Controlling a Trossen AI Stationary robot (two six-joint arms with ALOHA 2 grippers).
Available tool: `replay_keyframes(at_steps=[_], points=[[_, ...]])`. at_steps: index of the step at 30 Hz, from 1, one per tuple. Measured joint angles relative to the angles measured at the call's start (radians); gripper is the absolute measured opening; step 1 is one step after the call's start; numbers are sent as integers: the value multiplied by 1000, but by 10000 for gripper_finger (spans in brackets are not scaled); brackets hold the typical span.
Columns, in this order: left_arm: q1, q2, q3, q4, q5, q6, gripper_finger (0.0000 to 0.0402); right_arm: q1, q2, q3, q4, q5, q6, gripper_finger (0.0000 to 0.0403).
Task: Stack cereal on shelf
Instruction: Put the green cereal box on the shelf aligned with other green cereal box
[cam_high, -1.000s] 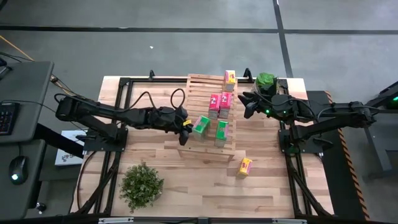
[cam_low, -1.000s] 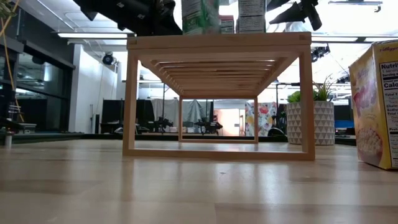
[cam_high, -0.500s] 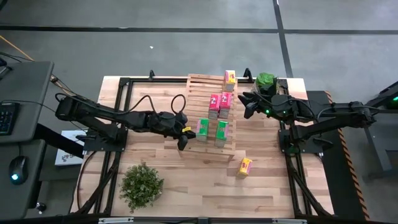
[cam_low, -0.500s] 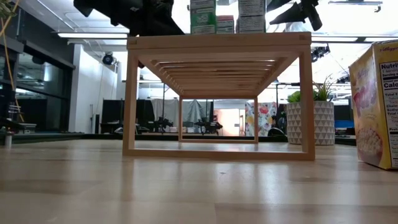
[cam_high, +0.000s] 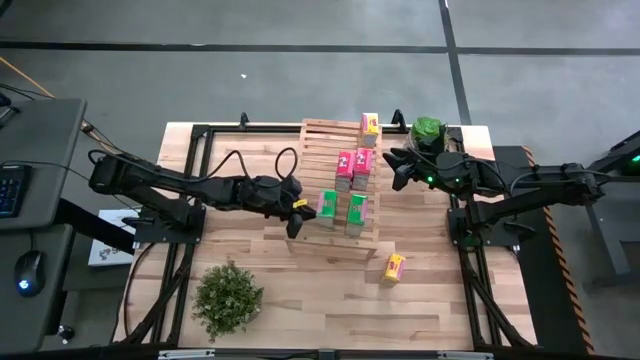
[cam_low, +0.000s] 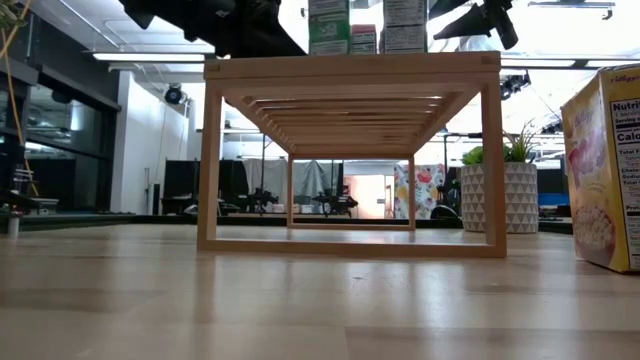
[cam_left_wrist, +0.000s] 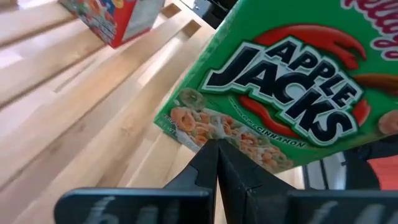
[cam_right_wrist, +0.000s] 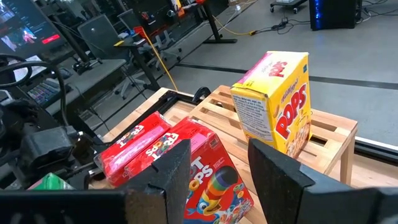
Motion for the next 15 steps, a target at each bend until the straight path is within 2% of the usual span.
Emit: replay_keyframes(at_steps=[5, 15], points=[[-9, 0, 0, 0, 6, -36, 0, 0, 0, 0, 0, 0, 0, 154], [-2, 0, 0, 35, -4, -12, 0, 0, 0, 0, 0, 0, 0, 154]])
